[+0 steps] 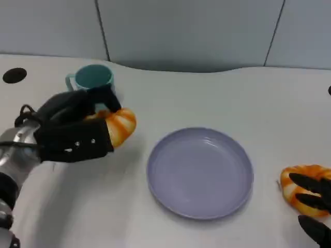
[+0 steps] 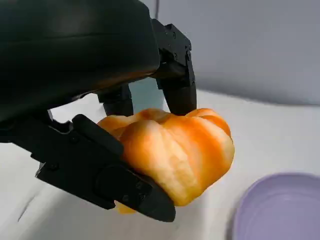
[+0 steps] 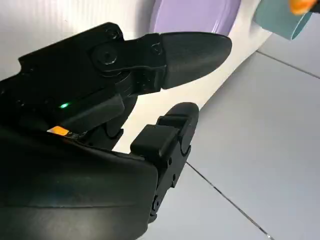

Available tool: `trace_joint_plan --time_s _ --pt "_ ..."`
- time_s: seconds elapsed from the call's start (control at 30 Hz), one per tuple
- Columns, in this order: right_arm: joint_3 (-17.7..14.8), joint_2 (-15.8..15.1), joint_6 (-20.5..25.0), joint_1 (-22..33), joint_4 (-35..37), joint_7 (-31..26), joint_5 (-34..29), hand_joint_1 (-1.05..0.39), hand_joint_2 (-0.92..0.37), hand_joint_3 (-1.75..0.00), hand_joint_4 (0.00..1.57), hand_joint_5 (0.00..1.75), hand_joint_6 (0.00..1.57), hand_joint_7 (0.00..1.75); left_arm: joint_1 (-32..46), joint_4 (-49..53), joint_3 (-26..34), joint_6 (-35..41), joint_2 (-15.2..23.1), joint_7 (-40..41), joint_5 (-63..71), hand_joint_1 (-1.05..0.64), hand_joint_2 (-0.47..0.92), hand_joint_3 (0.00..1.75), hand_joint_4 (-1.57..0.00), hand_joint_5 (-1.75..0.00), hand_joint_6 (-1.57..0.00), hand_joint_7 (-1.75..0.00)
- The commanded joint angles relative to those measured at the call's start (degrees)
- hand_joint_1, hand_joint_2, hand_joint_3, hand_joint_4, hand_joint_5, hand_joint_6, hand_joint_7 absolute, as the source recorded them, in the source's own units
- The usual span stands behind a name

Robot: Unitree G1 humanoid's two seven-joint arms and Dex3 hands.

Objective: Grasp the bread from the table and place it into the plate.

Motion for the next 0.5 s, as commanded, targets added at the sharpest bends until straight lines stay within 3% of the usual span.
trace_joint_plan --time_s 0.03,0.2,0.3,0.5 --pt "0.2 0.2 0.7 0.0 -0.3 -0.4 -0.1 -0.39 -0.92 -0.37 0.96 0.04 0.77 0.0 -0.8 -4.3 0.7 -3.4 -0.3 -4.7 -2.1 -0.18 0.87 0.14 -0.71 -1.75 -0.52 -1.75" --pt "0.6 0.6 1.7 0.1 -1.0 -0.5 -0.5 -0.38 -0.92 -0.37 0.95 0.03 0.77 0.0 -3.3 -5.6 -0.3 -5.5 -3.2 -7.9 -2.0 -0.2 0.89 0.12 -0.72 -1.75 -0.52 -1.75" --pt "0.7 0.7 2.5 0.5 -1.7 -0.4 -0.5 -0.38 -0.92 -0.37 0.95 0.03 0.77 0.0 -5.6 -4.6 -1.5 -6.2 -6.7 -9.2 -1.5 -0.21 0.9 0.13 -0.77 -1.75 -0.55 -1.75" --pt "0.8 0.3 1.3 0.6 -1.1 -0.7 -1.3 -0.38 -0.92 -0.38 0.93 0.02 0.76 0.0 -8.8 -1.9 -3.9 -6.7 -11.2 -8.1 1.1 -0.17 0.88 0.12 -0.78 -1.75 -0.55 -1.75"
